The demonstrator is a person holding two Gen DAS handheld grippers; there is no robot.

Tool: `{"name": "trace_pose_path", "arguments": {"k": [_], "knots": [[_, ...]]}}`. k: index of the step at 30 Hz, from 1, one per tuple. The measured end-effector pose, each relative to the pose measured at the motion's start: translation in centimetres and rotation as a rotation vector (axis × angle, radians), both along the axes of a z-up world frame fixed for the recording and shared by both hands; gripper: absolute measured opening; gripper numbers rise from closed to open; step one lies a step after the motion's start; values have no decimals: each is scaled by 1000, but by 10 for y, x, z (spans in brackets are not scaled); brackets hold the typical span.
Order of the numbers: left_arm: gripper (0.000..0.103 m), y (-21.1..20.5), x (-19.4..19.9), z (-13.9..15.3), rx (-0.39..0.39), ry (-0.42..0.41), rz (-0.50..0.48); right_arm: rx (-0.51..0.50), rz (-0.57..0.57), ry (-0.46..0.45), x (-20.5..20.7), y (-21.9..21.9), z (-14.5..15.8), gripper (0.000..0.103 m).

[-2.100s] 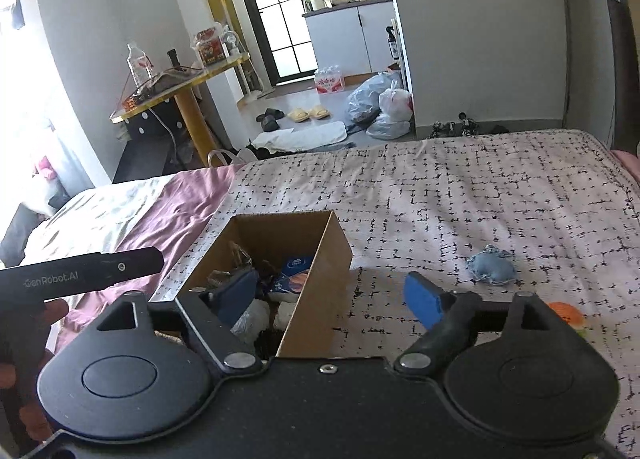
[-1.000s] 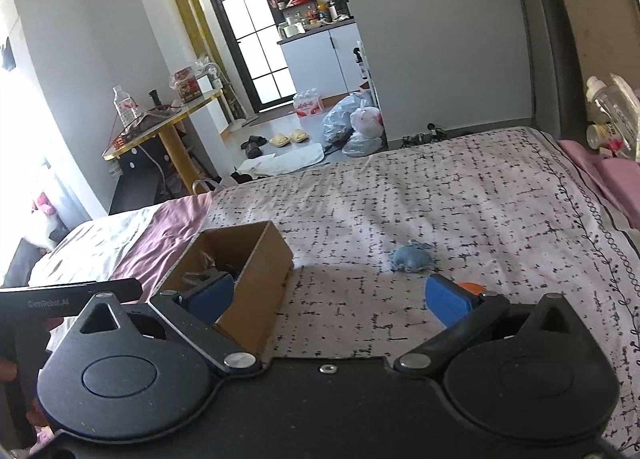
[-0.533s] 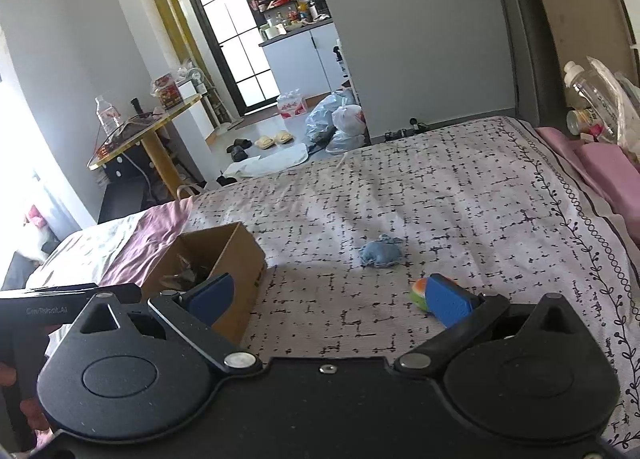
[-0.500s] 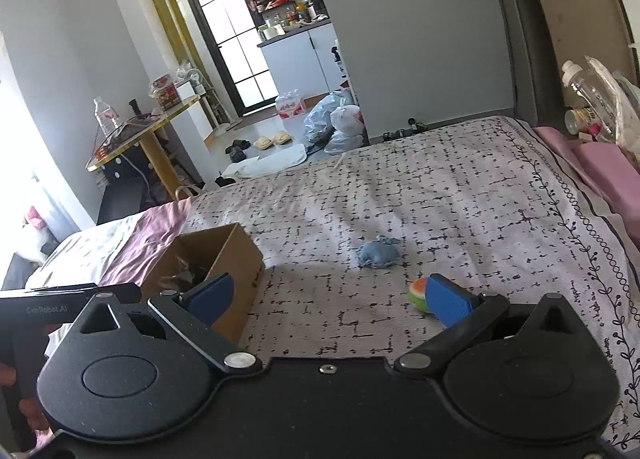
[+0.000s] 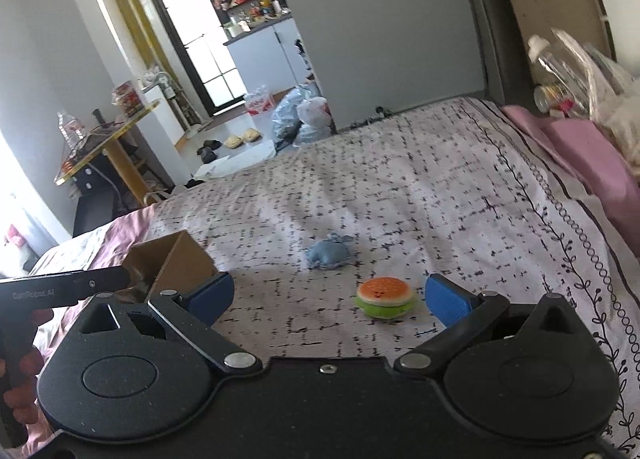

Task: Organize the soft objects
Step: 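Withdraw both grippers and move toward the denim plush and hamburger plush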

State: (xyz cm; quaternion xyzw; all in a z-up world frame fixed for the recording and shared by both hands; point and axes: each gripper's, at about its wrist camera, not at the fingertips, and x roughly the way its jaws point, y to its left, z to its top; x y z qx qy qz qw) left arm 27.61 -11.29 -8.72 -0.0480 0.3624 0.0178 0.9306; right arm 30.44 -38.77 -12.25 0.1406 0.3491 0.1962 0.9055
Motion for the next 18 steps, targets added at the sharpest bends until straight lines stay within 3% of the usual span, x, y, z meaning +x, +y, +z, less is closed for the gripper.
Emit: {"name": "trace_pose_path", "arguments": {"k": [18], "knots": [[100, -21, 86, -58, -26, 105, -94, -17, -7, 181, 67, 14, -66, 88]]}}
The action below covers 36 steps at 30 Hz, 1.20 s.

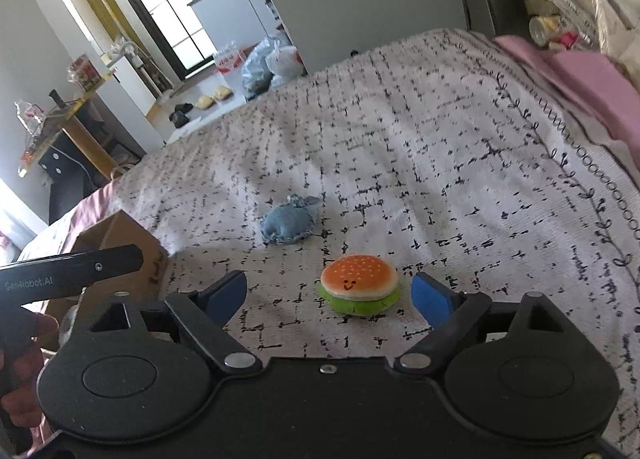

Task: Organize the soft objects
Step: 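Withdraw both grippers and move toward the denim plush and hamburger plush, then grasp the blue denim plush with the left gripper while the right grasps the hamburger plush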

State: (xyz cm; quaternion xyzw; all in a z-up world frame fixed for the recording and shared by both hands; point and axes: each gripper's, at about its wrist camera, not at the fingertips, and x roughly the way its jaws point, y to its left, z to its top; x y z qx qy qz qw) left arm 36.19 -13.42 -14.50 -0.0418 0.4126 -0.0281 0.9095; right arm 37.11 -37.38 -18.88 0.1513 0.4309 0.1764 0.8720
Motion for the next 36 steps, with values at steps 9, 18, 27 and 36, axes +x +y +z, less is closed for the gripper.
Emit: {"name": "trace_pose_path", "arguments": {"k": [9, 18, 27, 36], "knots": [[86, -19, 44, -31, -5, 30, -81, -48, 25, 61, 27, 13, -28, 84], [78, -47, 100, -65, 5, 105, -171, -77, 14, 123, 44, 12, -49, 69], [78, -74, 134, -94, 43, 120, -238, -114, 17, 150, 49, 12, -48, 55], [46, -70, 131, -102, 63, 132, -225, -144, -29, 151, 43, 4, -41, 55]]}}
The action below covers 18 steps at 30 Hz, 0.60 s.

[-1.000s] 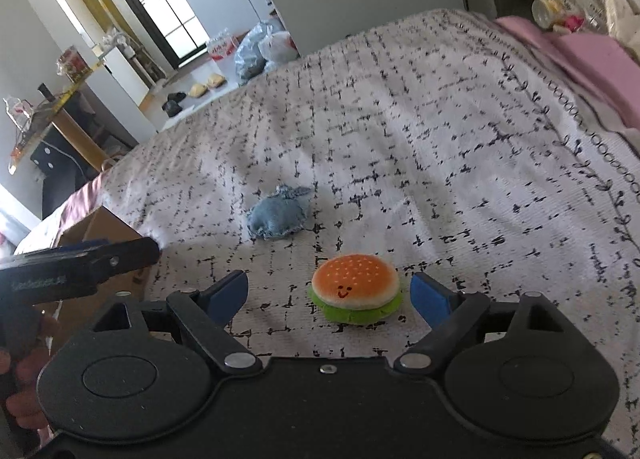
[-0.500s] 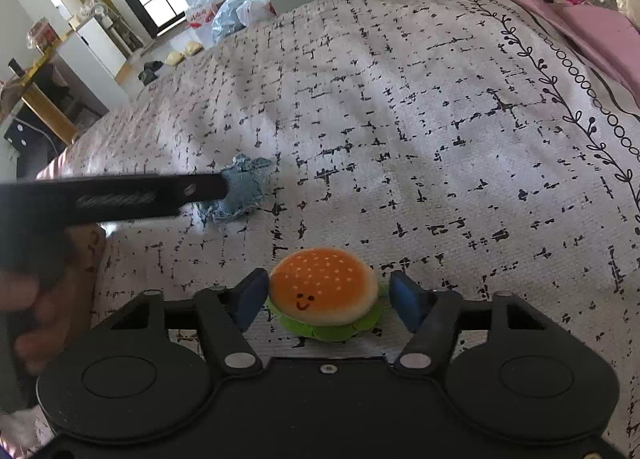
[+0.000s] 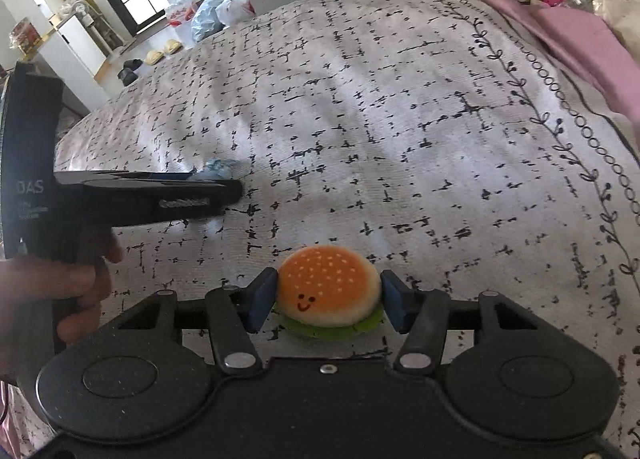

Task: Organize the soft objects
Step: 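Grasp the blue denim plush with the left gripper while the right grasps the hamburger plush, then carry the denim plush with the left gripper to the box while the right carries the hamburger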

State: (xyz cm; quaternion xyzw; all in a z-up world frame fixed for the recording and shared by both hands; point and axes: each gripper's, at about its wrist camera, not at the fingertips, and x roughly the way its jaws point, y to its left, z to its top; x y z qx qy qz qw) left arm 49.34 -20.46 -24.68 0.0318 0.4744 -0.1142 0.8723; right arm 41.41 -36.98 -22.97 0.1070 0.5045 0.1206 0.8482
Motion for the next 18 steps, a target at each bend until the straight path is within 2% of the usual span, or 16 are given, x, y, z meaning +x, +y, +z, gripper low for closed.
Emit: {"name": "trace_pose_path", "arguments": {"k": [7, 18], "knots": [[43, 15, -21, 35, -58, -60, -9, -10, -6, -51, -14, -3, 25, 55], [43, 38, -85, 94, -109, -161, -7, 3, -9, -153, -48, 4, 66, 55]]}}
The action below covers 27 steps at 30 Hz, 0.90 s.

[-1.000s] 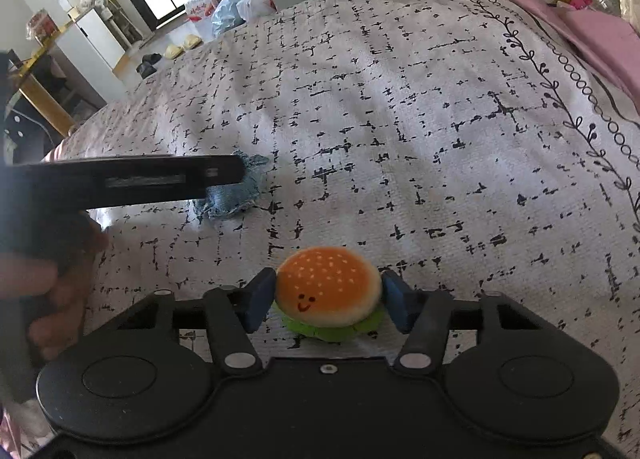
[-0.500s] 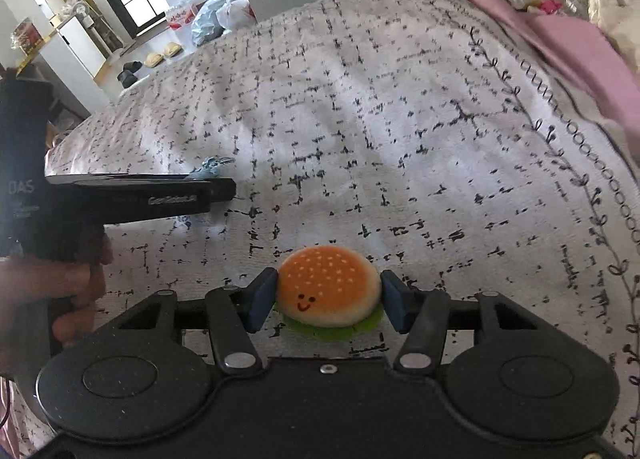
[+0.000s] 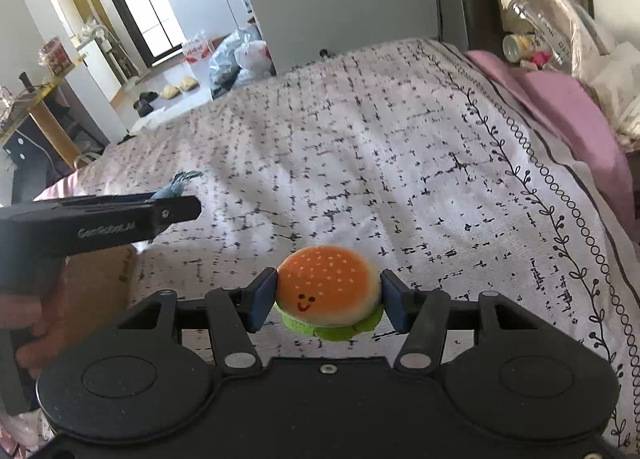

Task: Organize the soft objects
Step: 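Carry the denim plush with the left gripper to the box while the right carries the hamburger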

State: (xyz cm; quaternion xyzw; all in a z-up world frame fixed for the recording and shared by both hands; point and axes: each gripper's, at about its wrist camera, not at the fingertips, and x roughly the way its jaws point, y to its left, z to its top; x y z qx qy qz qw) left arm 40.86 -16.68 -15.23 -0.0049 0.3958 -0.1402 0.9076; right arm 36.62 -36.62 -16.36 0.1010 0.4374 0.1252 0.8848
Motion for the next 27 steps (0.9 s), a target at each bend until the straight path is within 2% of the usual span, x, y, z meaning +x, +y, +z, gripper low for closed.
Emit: {"name": "trace_pose_path", "arguments": {"k": [11, 20, 27], "knots": [[44, 24, -56, 34, -2, -59, 22, 2, 12, -93, -40, 13, 38, 55], [44, 53, -98, 62, 3, -108, 57, 30, 19, -147, -66, 29, 55, 55], [44, 83, -126, 73, 5, -129, 98, 36, 34, -181, -80, 48, 65, 55]]}}
